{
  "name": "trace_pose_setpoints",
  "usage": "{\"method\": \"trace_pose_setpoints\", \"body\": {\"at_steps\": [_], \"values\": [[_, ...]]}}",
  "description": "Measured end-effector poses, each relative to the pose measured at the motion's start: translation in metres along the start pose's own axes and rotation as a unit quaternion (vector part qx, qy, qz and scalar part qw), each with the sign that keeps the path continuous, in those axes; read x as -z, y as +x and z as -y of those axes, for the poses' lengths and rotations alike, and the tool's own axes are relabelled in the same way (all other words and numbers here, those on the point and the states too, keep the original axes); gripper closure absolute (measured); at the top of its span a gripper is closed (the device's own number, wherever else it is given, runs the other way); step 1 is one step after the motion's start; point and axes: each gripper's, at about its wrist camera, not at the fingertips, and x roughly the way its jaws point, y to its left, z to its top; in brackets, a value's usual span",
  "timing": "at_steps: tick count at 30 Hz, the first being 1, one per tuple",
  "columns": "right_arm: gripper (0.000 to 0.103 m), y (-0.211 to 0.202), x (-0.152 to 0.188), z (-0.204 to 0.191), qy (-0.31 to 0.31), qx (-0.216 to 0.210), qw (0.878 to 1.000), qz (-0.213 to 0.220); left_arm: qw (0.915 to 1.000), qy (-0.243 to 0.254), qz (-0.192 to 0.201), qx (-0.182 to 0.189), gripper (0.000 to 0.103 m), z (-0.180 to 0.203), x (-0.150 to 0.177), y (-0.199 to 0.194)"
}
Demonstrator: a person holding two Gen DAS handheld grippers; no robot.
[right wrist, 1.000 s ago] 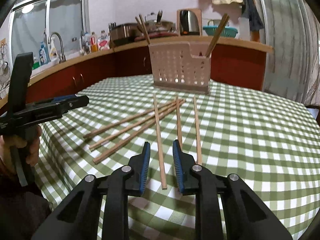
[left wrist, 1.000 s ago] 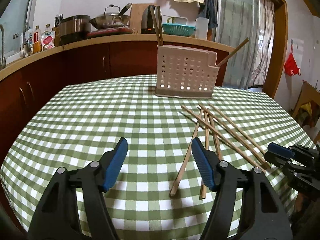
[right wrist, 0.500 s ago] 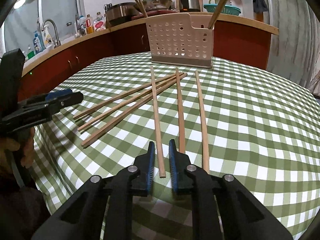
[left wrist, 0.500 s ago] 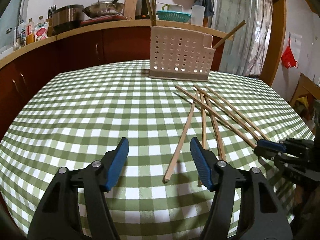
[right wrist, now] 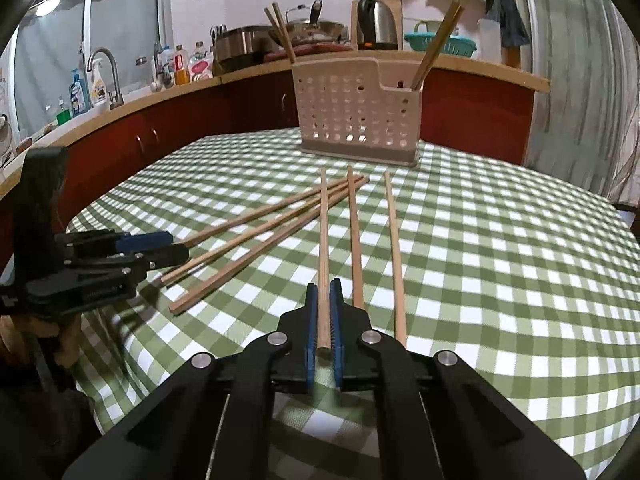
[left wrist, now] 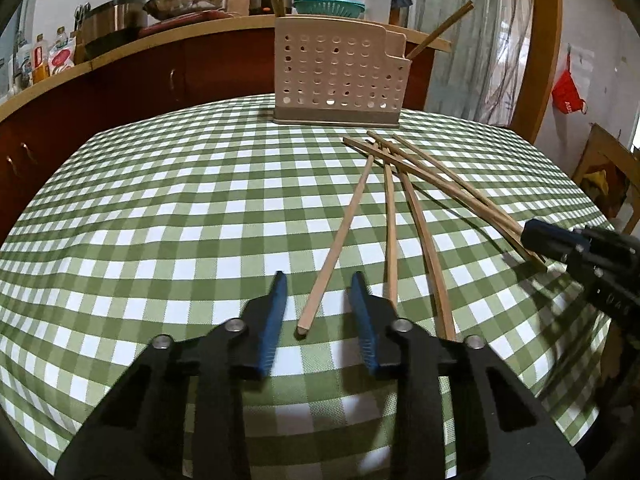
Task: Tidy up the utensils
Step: 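Return to the chopsticks and close the right tool on one while the left grasps another, then lift both held chopsticks upright and carry them over the beige caddy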
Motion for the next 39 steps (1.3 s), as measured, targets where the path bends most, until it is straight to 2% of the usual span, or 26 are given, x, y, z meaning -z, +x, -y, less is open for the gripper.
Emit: {"method": "trace_pose_setpoints", "body": {"at_steps": [2, 10, 26, 39], "values": [[0.096, -0.001, -0.001, 0.001, 0.002, 0.001, 1.0, 0.004, 1.0, 0.001, 0.0, 0.001, 0.087, 0.0, 0.0, 0.0], [0.096, -0.009, -0.005, -0.001, -0.001, 0.009, 1.0, 0.025, 0.9998, 0.01, 0.02, -0.001, 0.096, 0.002, -0.004, -0.007], [0.096, -0.044, -0.044, 0.003, 0.004, 0.021, 0.995, 0.095, 0.9951, -0.005, 0.098, -0.015, 0.096, -0.012, -0.038, -0.056], [0.096, -0.057, -0.093, 0.004, 0.002, 0.013, 0.991, 0.13, 0.9862, -0.02, 0.163, -0.022, 0.096, -0.029, -0.089, -0.105]]}}
